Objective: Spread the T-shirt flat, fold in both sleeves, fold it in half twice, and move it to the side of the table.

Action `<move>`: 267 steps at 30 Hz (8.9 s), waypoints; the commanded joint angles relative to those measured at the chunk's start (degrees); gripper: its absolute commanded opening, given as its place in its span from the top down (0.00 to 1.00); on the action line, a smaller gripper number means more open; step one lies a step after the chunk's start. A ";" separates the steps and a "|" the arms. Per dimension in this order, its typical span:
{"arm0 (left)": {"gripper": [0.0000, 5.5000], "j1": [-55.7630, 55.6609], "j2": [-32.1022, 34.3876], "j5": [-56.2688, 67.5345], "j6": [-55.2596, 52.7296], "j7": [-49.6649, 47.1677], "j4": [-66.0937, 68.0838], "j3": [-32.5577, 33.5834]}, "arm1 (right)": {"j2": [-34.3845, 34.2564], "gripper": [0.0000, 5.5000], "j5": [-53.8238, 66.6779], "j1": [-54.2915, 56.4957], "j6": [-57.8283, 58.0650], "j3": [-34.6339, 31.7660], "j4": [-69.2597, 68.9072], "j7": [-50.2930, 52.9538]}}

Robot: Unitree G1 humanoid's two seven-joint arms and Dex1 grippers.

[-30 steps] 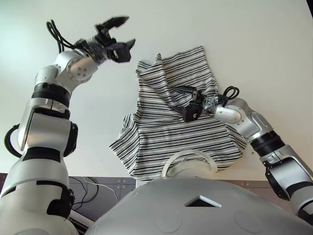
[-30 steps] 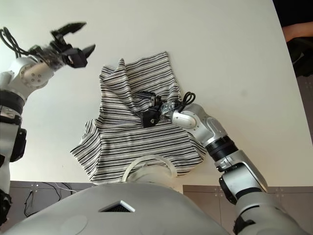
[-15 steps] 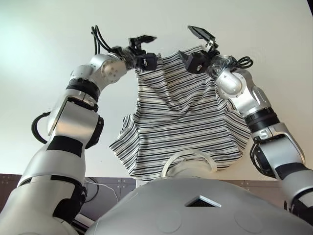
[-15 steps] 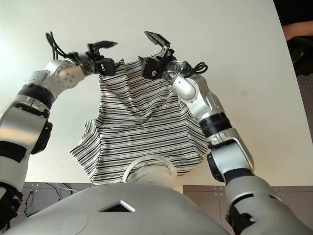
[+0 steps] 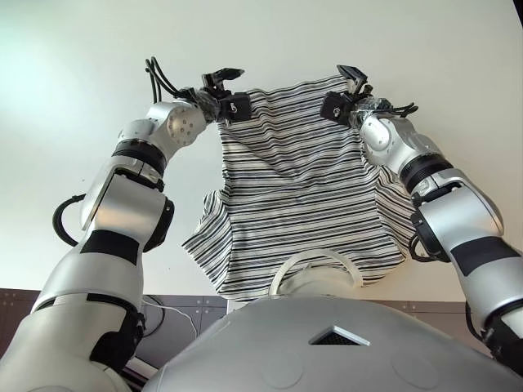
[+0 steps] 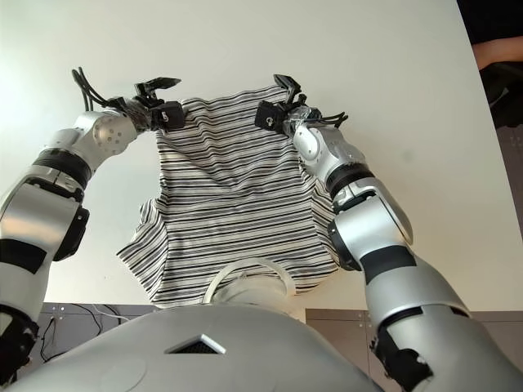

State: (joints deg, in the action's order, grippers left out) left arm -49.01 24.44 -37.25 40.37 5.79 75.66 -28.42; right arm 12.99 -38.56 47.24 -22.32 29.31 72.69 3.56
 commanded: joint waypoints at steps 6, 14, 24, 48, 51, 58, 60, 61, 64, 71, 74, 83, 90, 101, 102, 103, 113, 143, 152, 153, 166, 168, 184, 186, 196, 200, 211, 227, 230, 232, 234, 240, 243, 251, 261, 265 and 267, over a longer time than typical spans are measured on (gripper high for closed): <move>0.43 0.96 1.88 -0.96 -4.77 -5.10 0.53 -0.23 | 2.48 0.34 1.46 -2.12 4.54 -1.12 3.02 -2.01; 0.43 2.19 1.67 -3.44 -10.21 -6.05 1.45 -3.00 | 1.72 0.34 2.25 -1.04 4.47 -1.62 2.48 -1.00; 0.43 -0.71 5.32 2.39 -7.58 -25.97 -7.61 5.77 | 7.72 0.34 20.68 -9.68 -18.21 -16.68 -22.84 3.21; 0.43 2.16 0.35 -7.38 -7.55 -7.35 -3.39 -9.89 | 10.00 0.34 7.65 -10.51 -3.72 1.52 -12.14 -19.52; 0.43 -2.10 -2.09 -9.71 -11.27 -11.42 -0.04 -11.31 | 7.16 0.34 8.04 -8.13 -4.42 1.27 -8.28 -18.25; 0.43 -8.81 -5.25 -11.66 -16.32 -19.56 2.65 -11.49 | 5.14 0.34 10.04 -6.36 -7.49 -2.77 -10.77 -7.05; 0.43 -10.40 -4.55 -10.25 -16.67 -24.84 2.34 -9.38 | 6.30 0.34 13.21 -9.43 -10.64 -5.85 -17.71 -6.58; 0.43 -10.68 -3.64 -8.99 -15.85 -27.60 1.82 -7.83 | 7.14 0.34 16.14 -12.10 -11.87 -7.74 -23.24 -8.47; 0.43 -5.78 -0.37 -1.34 -1.70 -27.59 -3.27 -1.59 | 10.22 0.34 30.08 -21.91 -9.34 -14.84 -45.72 -16.03; 0.43 28.87 13.43 10.17 19.36 4.80 -41.53 -14.86 | 14.68 0.34 39.90 -26.64 4.00 -25.57 -59.30 -20.09; 0.43 32.36 12.70 4.91 11.30 8.64 -45.24 -14.30 | 14.78 0.34 38.45 -26.04 6.55 -26.73 -61.47 -19.81; 0.43 35.79 21.33 -5.42 0.79 5.97 -50.85 -6.76 | 15.48 0.34 35.10 -29.75 9.57 -27.06 -65.25 -21.20; 0.43 41.39 28.64 -1.31 5.85 7.68 -56.57 -2.24 | 15.27 0.34 32.52 -31.18 9.61 -26.06 -64.25 -22.43; 0.43 45.40 27.58 -0.27 3.74 -2.45 -70.64 14.76 | 9.54 0.34 25.18 -33.63 7.55 -12.31 -63.74 -27.06; 0.43 46.46 27.86 -0.11 2.75 -3.04 -71.31 16.66 | 9.30 0.34 25.20 -34.38 7.44 -11.95 -64.32 -27.30; 0.43 48.53 28.05 0.71 1.25 -3.43 -72.28 18.99 | 9.03 0.34 25.40 -34.91 7.15 -11.81 -64.76 -27.35; 0.43 84.63 35.68 16.36 3.16 6.17 -74.46 35.98 | 10.27 0.34 28.08 -36.20 6.91 -17.74 -68.09 -26.33; 0.56 67.43 30.07 -16.58 -18.30 -3.16 -68.62 24.66 | 12.98 0.33 28.52 -33.79 2.18 -21.89 -59.25 -25.56; 0.56 65.71 29.62 -13.91 -15.46 -4.19 -67.50 20.62 | 13.24 0.33 28.63 -33.57 2.02 -22.08 -58.28 -25.62; 0.56 66.07 29.91 -13.99 -15.57 -3.82 -67.31 20.23 | 13.24 0.33 28.66 -33.55 2.01 -22.10 -58.24 -25.62; 0.76 66.69 30.94 -12.44 -14.96 -1.20 -69.03 17.79 | 12.95 0.33 28.63 -32.62 1.83 -22.32 -55.79 -25.17; 0.83 66.20 31.22 -12.36 -15.21 -0.67 -68.86 17.58 | 12.83 0.33 28.62 -32.61 1.85 -22.35 -55.45 -24.93; 0.98 68.43 30.30 -10.70 -18.96 -3.87 -75.14 20.88 | 12.59 0.33 28.62 -32.86 0.97 -21.95 -53.72 -24.24; 0.98 68.86 30.25 -10.49 -19.18 -4.41 -77.06 21.98 | 12.61 0.33 28.56 -32.27 0.65 -22.01 -53.14 -24.14; 0.98 66.95 29.13 -12.05 -20.25 -6.81 -80.46 25.63 | 12.91 0.33 28.24 -32.07 -0.53 -21.88 -51.24 -23.96; 0.98 64.08 28.00 -12.82 -16.72 -6.09 -78.91 21.15 | 13.13 0.33 27.78 -31.17 -0.88 -21.99 -49.95 -23.64; 0.98 54.04 24.38 -14.96 -9.12 -2.28 -77.83 11.33 | 12.38 0.33 27.20 -31.03 -1.68 -22.01 -48.14 -22.78; 0.66 54.96 24.83 -8.99 -6.90 0.70 -77.33 12.21 | 15.86 0.33 28.31 -35.09 -1.24 -24.53 -54.42 -23.51; 0.58 56.46 25.36 -7.14 -7.36 0.65 -78.94 14.55 | 18.59 0.33 29.47 -39.88 -0.56 -26.26 -62.71 -25.66; 0.52 58.14 25.79 -5.10 -7.15 0.74 -81.43 16.88 | 20.03 0.33 31.60 -42.65 0.93 -27.75 -68.59 -27.40; 0.47 59.97 25.79 -2.07 -6.68 0.89 -84.95 19.59 | 22.38 0.33 34.00 -45.99 1.64 -29.41 -75.22 -30.09; 0.46 62.21 26.05 0.98 -6.82 2.29 -86.44 24.64 | 31.73 0.33 30.00 -57.91 0.85 -34.83 -85.99 -35.55; 0.46 61.98 23.80 3.95 -7.90 1.21 -87.88 28.24 | 35.95 0.33 20.87 -64.29 -0.01 -33.14 -86.56 -37.16; 0.46 63.83 21.33 7.69 -10.26 3.47 -89.28 31.23 | 39.00 0.33 14.91 -65.61 -2.66 -24.54 -83.23 -42.71; 0.46 63.94 19.46 8.97 -10.59 3.33 -89.97 34.26 | 34.94 0.33 5.62 -54.41 -1.81 -18.08 -68.47 -33.69; 0.46 63.58 18.99 8.62 -10.40 3.52 -89.71 33.78 | 34.99 0.33 5.69 -53.67 -2.10 -16.97 -67.35 -31.85; 0.46 63.35 18.58 8.43 -10.43 3.40 -89.59 33.45 | 34.66 0.33 5.72 -52.86 -2.20 -16.71 -66.88 -30.68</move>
State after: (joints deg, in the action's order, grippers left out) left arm 15.05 43.38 -28.34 29.79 8.51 -13.87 5.22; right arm 48.10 -30.27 -4.79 -25.48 10.56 3.51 -26.21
